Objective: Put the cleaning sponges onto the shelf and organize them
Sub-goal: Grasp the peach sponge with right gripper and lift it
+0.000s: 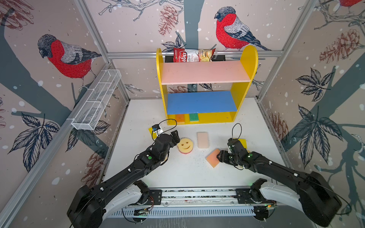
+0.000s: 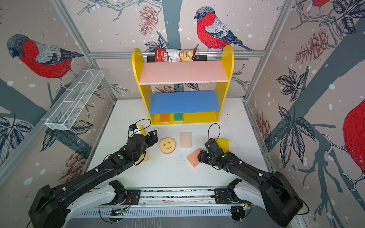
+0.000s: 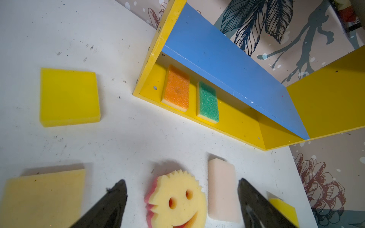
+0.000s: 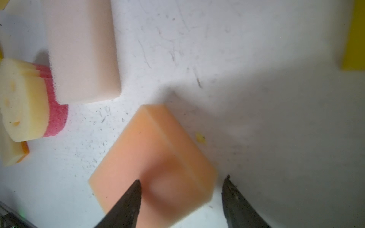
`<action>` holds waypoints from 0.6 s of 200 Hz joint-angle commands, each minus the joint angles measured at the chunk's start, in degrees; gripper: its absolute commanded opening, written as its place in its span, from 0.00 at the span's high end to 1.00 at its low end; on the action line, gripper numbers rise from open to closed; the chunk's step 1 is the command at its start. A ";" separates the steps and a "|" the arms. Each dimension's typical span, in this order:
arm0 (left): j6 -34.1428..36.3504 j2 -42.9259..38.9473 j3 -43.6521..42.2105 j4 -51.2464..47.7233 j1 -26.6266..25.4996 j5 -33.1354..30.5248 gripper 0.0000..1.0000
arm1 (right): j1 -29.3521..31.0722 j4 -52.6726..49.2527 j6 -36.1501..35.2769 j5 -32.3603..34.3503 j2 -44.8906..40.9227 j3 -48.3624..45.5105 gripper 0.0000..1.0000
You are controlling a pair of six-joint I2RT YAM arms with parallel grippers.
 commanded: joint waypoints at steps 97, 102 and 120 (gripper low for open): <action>3.93 9.89 6.39 3.04 0.56 0.96 0.13 | -9.48 9.76 -16.42 3.15 16.48 17.43 1.00; 4.25 10.53 6.89 3.00 0.55 1.22 0.12 | -9.22 10.42 -17.16 4.21 17.29 18.24 1.00; 5.03 12.38 8.27 2.80 0.72 2.02 0.13 | -7.61 11.93 -20.53 9.42 20.88 21.36 1.00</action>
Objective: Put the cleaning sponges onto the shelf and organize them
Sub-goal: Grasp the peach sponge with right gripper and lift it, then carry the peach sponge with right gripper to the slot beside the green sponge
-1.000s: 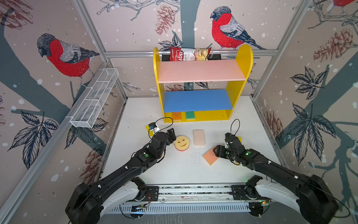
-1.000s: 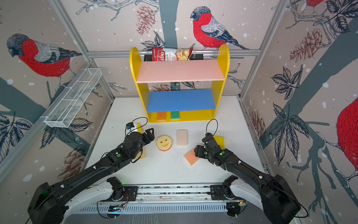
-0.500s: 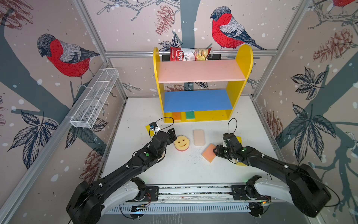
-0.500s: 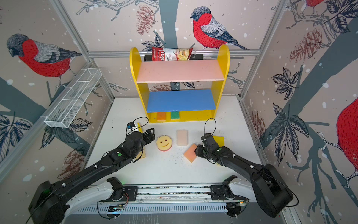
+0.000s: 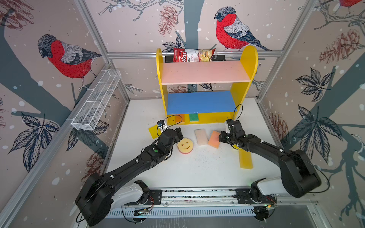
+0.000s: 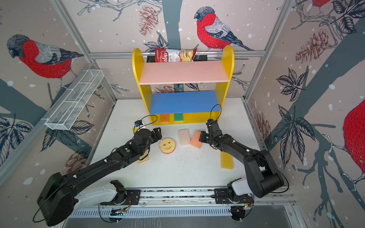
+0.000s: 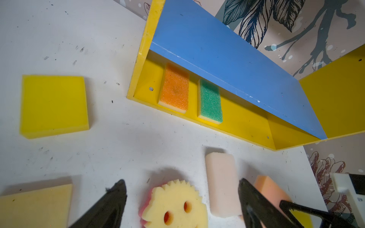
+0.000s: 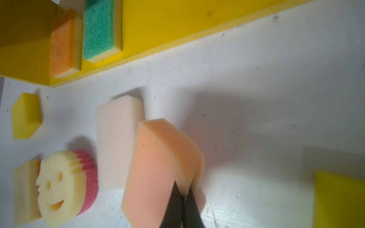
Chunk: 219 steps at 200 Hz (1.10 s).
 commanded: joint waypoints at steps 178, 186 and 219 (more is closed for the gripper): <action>-2.15 -11.80 -3.74 -9.55 2.39 -4.03 0.12 | 7.18 15.66 -17.12 28.12 23.46 18.32 0.70; -2.15 -12.23 -3.70 -9.80 2.40 -4.30 0.12 | 7.11 15.82 -16.56 28.48 23.14 18.15 0.66; -1.85 -11.32 -3.38 -8.77 2.48 -4.02 0.12 | 6.92 15.90 -15.23 28.81 19.17 16.17 0.52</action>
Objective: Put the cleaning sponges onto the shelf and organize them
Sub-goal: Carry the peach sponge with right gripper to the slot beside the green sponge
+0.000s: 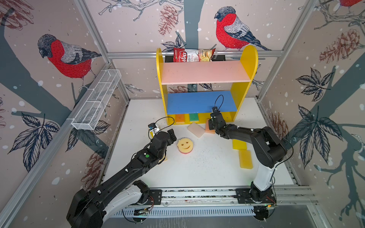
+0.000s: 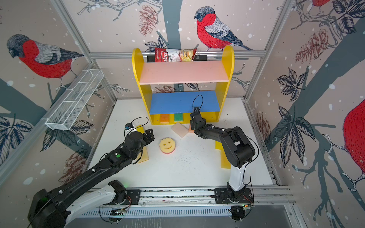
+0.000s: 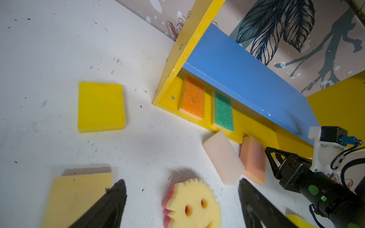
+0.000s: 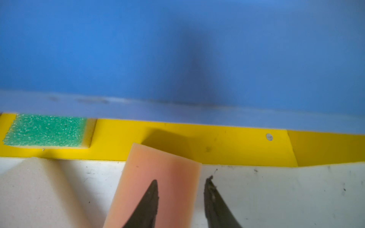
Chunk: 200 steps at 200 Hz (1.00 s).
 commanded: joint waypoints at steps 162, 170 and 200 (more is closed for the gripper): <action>1.93 9.12 3.02 2.78 0.51 3.67 0.15 | -0.73 14.57 29.47 -29.04 -5.67 -17.80 1.00; 1.79 8.28 2.58 2.39 0.61 3.26 0.14 | -1.85 14.95 29.80 -29.25 -5.10 -18.04 1.00; 1.14 5.59 0.69 2.10 0.95 2.11 0.14 | -4.86 16.68 29.53 -30.50 -1.80 -17.66 1.00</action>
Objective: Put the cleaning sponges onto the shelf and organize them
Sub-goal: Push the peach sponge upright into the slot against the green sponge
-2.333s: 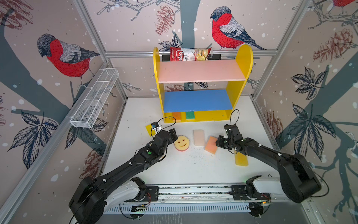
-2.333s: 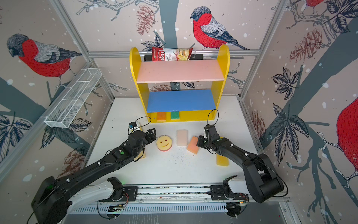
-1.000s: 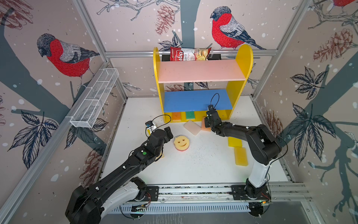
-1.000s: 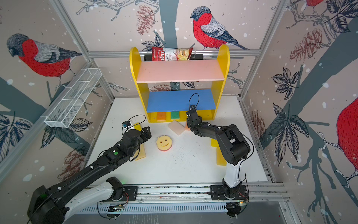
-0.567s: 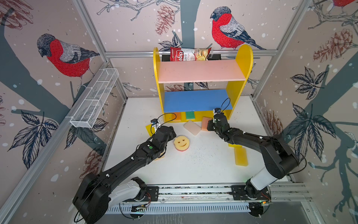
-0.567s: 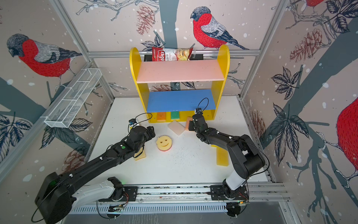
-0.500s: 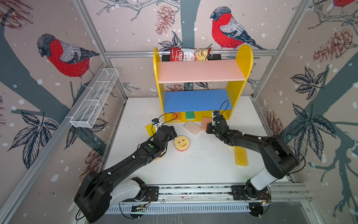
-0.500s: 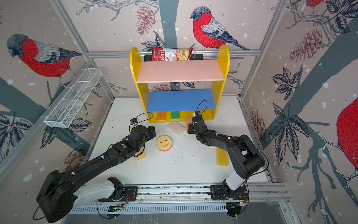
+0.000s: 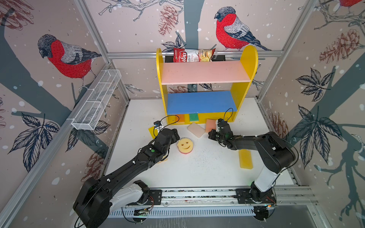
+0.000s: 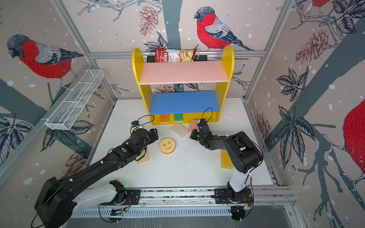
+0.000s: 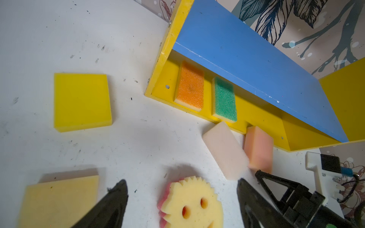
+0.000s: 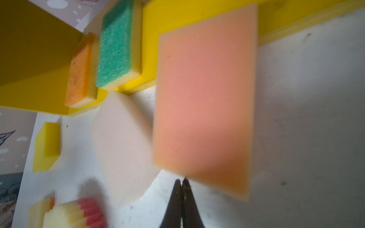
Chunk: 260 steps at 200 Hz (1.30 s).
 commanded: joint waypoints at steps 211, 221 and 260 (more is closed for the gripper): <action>-0.27 1.53 -0.73 0.98 1.73 -0.10 0.14 | -2.12 9.79 6.03 -3.73 8.49 2.50 1.00; -0.26 1.96 -0.85 1.50 1.84 0.39 0.14 | -1.02 9.67 5.99 -3.15 8.87 2.35 1.00; 0.08 3.28 -0.34 1.50 2.10 2.06 0.14 | -3.41 11.58 7.99 -5.21 10.98 2.77 1.00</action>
